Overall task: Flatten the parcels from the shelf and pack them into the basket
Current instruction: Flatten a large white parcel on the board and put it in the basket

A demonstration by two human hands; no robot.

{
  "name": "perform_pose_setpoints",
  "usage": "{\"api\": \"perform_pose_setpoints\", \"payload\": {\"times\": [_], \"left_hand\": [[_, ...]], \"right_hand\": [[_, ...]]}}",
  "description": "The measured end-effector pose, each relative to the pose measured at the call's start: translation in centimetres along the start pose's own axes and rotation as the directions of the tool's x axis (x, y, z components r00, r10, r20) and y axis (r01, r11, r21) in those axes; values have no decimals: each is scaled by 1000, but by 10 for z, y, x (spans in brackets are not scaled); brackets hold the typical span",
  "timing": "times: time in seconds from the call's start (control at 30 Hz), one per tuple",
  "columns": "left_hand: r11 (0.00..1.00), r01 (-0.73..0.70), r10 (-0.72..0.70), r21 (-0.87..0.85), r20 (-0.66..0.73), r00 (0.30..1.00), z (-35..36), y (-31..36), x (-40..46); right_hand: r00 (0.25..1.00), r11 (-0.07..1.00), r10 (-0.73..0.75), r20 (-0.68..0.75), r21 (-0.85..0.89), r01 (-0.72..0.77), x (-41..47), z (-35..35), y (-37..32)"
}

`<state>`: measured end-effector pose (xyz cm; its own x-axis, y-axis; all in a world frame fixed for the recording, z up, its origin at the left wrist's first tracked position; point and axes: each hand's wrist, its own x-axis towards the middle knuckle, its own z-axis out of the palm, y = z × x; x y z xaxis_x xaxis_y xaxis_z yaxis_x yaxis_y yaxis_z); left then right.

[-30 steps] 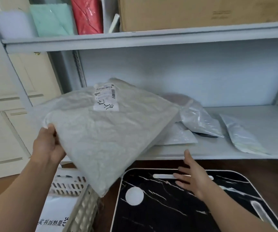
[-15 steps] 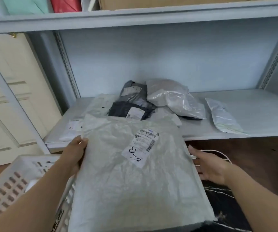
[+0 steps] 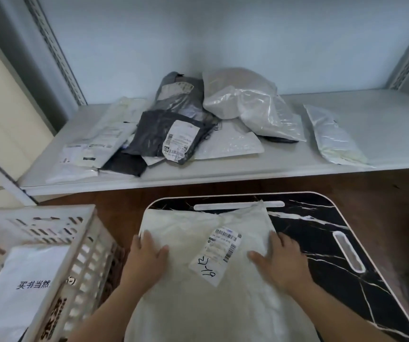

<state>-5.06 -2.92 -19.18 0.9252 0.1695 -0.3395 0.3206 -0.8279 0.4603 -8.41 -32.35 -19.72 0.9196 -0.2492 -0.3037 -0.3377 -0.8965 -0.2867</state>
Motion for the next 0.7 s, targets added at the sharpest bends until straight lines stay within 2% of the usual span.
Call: {"api": "perform_pose_setpoints", "payload": {"times": [0.07,0.13,0.27,0.33,0.43,0.47,0.53,0.6,0.63,0.7], "left_hand": [[984,-97,107,146,-61,992,9,-5,7],[935,-196,237,297,-107,966,17,-4,12],[843,-378,437,383,-76,896,31,3,25],[809,-414,469,417,-33,882,39,3,36],[828,-388,415,405,23,910,46,1,46],[838,-381,408,391,16,913,45,1,48],[882,-346,387,319,-72,919,41,3,54],[927,-275,329,256,-198,923,31,10,66],[945,-231,287,231,-252,924,25,14,74],[969,-150,207,196,-310,928,13,23,89]], "right_hand": [[983,985,-161,-85,-84,154,7,2,-5],[950,948,-291,-112,-165,271,17,11,-14],[889,884,-450,-87,-187,429,37,24,-35],[884,865,-467,-24,-218,451,47,33,-40],[909,885,-415,42,-212,414,53,42,-42],[916,897,-401,24,-191,398,55,44,-42],[934,945,-328,-139,-44,325,61,39,-44],[925,971,-190,-331,80,227,74,27,-45],[920,980,-98,-379,125,155,84,21,-44],[934,958,159,-319,278,-68,106,8,-42]]}}
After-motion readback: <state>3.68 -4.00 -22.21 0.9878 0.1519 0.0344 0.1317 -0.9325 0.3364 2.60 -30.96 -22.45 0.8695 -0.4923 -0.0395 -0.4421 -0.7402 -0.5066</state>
